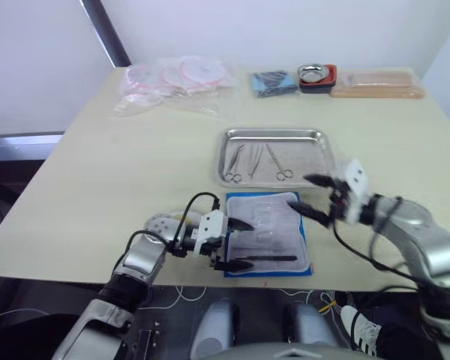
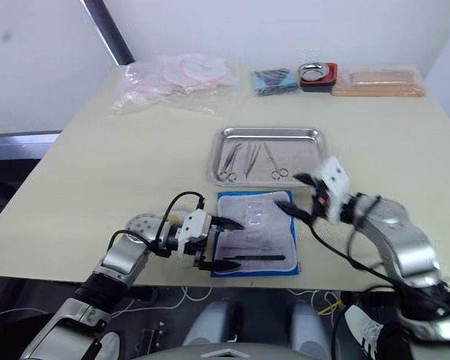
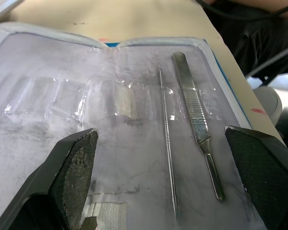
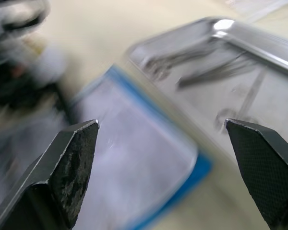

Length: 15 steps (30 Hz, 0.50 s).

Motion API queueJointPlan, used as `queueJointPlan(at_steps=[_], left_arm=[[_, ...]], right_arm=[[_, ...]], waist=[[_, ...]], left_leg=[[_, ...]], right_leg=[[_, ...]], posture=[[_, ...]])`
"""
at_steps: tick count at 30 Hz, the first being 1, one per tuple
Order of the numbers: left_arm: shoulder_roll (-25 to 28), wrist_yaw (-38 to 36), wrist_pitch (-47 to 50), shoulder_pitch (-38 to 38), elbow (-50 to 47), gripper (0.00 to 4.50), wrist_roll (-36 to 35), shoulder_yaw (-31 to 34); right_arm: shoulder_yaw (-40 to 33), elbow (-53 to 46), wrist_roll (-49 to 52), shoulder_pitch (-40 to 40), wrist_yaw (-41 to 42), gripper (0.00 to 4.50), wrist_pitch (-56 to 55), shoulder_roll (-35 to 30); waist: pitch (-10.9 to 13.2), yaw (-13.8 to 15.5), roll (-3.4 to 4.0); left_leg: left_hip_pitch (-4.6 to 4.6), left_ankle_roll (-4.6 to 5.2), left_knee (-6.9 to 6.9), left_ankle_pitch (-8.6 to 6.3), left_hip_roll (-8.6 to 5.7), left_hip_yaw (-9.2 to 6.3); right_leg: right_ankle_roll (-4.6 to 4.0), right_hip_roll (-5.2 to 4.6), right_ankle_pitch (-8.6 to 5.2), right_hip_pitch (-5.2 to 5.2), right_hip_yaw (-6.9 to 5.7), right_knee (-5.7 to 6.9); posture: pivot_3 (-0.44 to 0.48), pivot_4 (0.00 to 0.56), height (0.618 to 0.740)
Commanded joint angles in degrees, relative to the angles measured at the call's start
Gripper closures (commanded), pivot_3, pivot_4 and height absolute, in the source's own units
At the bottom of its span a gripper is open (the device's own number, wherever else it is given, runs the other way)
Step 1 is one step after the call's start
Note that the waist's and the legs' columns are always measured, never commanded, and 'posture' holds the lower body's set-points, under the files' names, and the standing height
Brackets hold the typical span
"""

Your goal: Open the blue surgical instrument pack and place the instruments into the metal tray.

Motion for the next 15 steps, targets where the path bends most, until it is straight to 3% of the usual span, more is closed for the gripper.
queueJointPlan(at_steps=[1, 4, 9, 15], left_arm=[[1.3, 1.3, 2.9, 2.4, 10.1, 0.00, 6.4, -3.5], [1.4, 1.0, 2.3, 2.3, 10.6, 0.00, 6.4, -3.7], [1.7, 0.8, 1.3, 1.8, 11.2, 0.00, 6.6, -4.0], [1.7, 0.5, 0.8, 1.2, 11.8, 0.00, 6.7, -4.2]], right_arm=[[-3.5, -2.0, 2.8, 2.0, 6.5, 0.08, -7.1, -3.1], [-9.7, 0.2, 6.7, 6.1, 14.7, 0.08, -13.5, -6.2], [-15.3, 3.4, 12.3, 8.3, 25.0, 0.08, -14.4, -13.0], [-17.6, 6.1, 17.0, 7.2, 30.1, 0.08, -11.2, -17.9]], waist=[[0.0, -0.2, 0.08], [0.0, 0.0, -0.02], [0.0, 0.0, 0.05], [0.0, 0.1, 0.05]], left_leg=[[0.05, 0.00, 0.00, 0.00, 0.00, 0.04], [0.10, -0.02, -0.02, -0.01, 0.02, -0.09], [0.15, -0.03, -0.08, -0.01, 0.02, -0.15], [0.19, -0.02, -0.12, -0.01, 0.01, -0.27]], right_leg=[[0.00, -0.02, 0.00, 0.01, 0.03, 0.00], [0.00, 0.00, 0.00, 0.04, -0.09, 0.00], [0.00, -0.07, 0.00, 0.10, -0.15, 0.00], [-0.01, -0.06, 0.00, 0.18, -0.30, 0.00]], posture=[[0.000, 0.150, 0.740], [0.000, 0.150, 0.740], [0.000, 0.150, 0.740], [0.000, 0.150, 0.740]])
